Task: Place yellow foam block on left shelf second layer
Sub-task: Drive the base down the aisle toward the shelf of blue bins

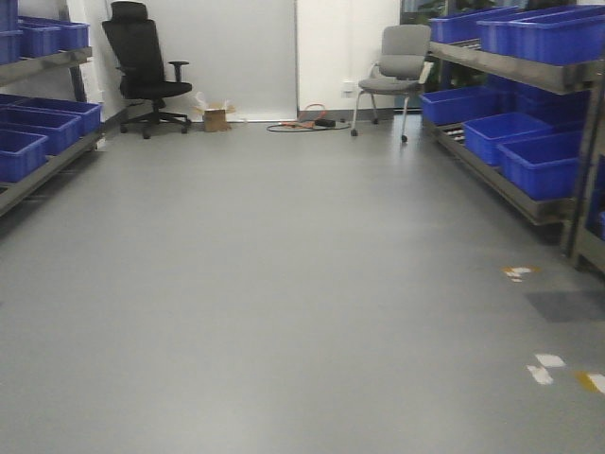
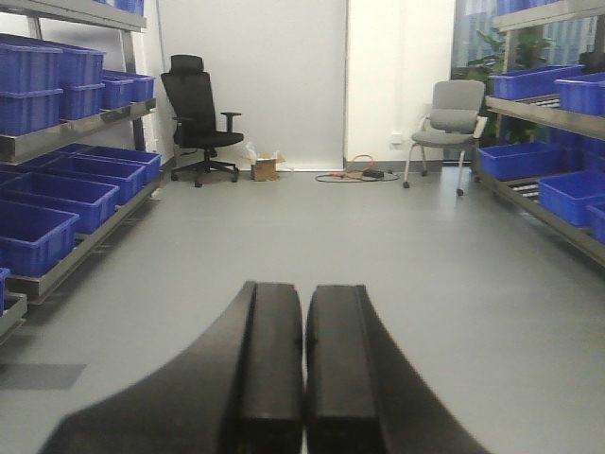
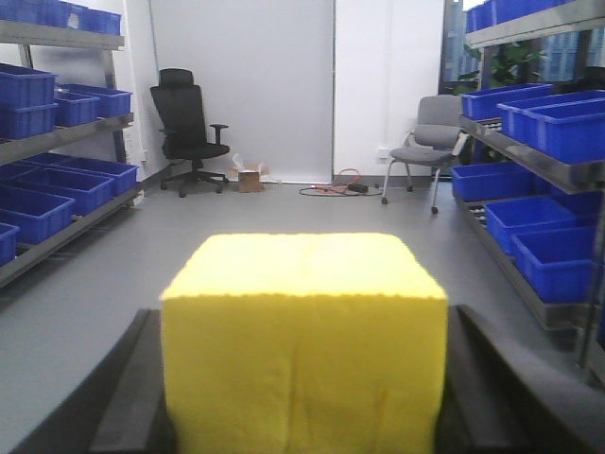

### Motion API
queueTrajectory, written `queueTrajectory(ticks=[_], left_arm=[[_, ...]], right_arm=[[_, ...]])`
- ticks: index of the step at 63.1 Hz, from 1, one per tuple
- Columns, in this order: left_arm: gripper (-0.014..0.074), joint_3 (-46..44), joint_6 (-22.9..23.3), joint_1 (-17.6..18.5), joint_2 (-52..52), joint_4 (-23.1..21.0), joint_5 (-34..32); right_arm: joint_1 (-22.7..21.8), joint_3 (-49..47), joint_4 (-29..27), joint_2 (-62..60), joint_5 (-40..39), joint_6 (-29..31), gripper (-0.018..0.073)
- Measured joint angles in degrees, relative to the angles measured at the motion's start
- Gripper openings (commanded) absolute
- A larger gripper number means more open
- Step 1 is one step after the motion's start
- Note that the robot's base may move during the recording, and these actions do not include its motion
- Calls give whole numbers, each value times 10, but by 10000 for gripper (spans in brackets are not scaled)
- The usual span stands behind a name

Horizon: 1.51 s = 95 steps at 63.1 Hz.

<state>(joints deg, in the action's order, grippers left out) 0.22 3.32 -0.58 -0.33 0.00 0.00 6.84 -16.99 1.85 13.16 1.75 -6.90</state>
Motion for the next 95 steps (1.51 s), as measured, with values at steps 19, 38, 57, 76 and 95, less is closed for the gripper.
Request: queueTrajectory(ticks=[19, 38, 57, 76, 95], left_arm=[[124, 0, 0, 0, 0, 0, 0], [124, 0, 0, 0, 0, 0, 0], [124, 0, 0, 0, 0, 0, 0], [124, 0, 0, 0, 0, 0, 0], [124, 0, 0, 0, 0, 0, 0]], right_arm=[[0, 0, 0, 0, 0, 0, 501], [0, 0, 0, 0, 0, 0, 501], [0, 0, 0, 0, 0, 0, 501], [0, 0, 0, 0, 0, 0, 501], [0, 0, 0, 0, 0, 0, 501]])
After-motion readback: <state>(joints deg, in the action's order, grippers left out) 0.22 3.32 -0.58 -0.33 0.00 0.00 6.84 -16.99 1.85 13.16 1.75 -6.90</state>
